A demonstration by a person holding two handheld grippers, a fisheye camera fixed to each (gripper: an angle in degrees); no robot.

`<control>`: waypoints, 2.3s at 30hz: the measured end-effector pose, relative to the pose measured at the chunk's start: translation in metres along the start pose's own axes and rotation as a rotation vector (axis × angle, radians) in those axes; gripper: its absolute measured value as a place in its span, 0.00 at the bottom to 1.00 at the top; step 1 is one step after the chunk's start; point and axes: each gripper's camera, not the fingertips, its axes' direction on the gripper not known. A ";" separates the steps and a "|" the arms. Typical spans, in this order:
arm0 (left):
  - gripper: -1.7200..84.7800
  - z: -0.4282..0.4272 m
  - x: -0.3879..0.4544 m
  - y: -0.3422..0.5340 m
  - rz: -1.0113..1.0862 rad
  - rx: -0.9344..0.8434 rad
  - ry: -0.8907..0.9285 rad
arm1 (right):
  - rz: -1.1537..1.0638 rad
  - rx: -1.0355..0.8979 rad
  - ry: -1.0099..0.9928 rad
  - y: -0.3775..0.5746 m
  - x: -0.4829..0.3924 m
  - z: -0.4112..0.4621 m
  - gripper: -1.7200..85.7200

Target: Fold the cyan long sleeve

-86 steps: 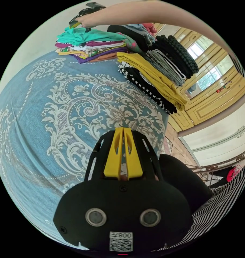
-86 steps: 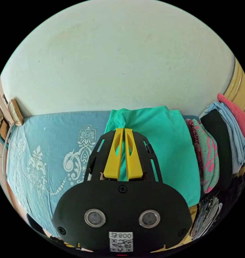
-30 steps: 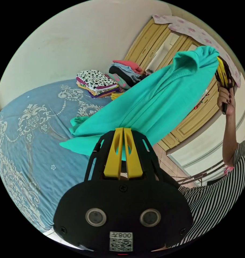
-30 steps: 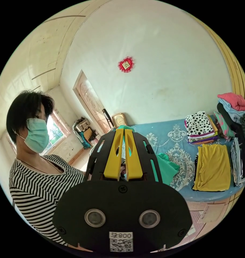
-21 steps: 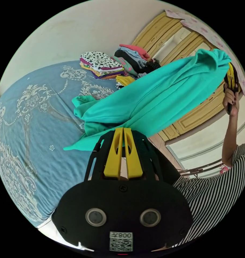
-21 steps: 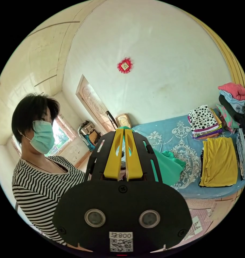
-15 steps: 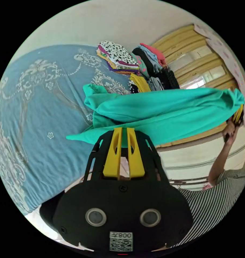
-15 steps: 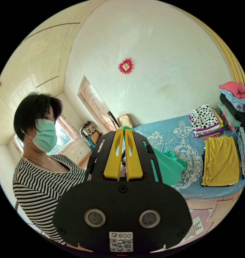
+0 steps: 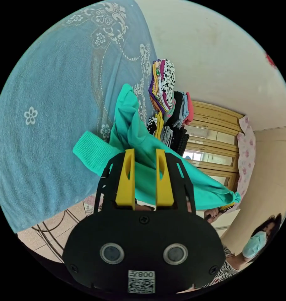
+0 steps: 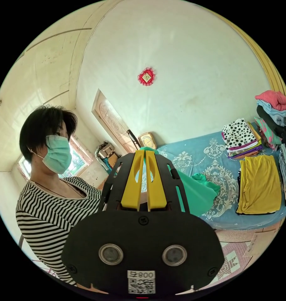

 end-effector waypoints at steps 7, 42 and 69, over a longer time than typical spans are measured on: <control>0.04 -0.095 0.039 0.015 0.086 0.039 0.066 | 0.010 0.017 0.025 0.007 -0.012 -0.038 0.08; 0.03 -0.860 0.488 0.614 1.200 0.712 0.129 | -0.320 0.313 -0.188 0.091 -0.201 -0.223 0.02; 0.03 -1.075 0.451 0.846 1.500 0.941 0.068 | -0.516 0.318 -0.203 0.190 -0.288 -0.169 0.02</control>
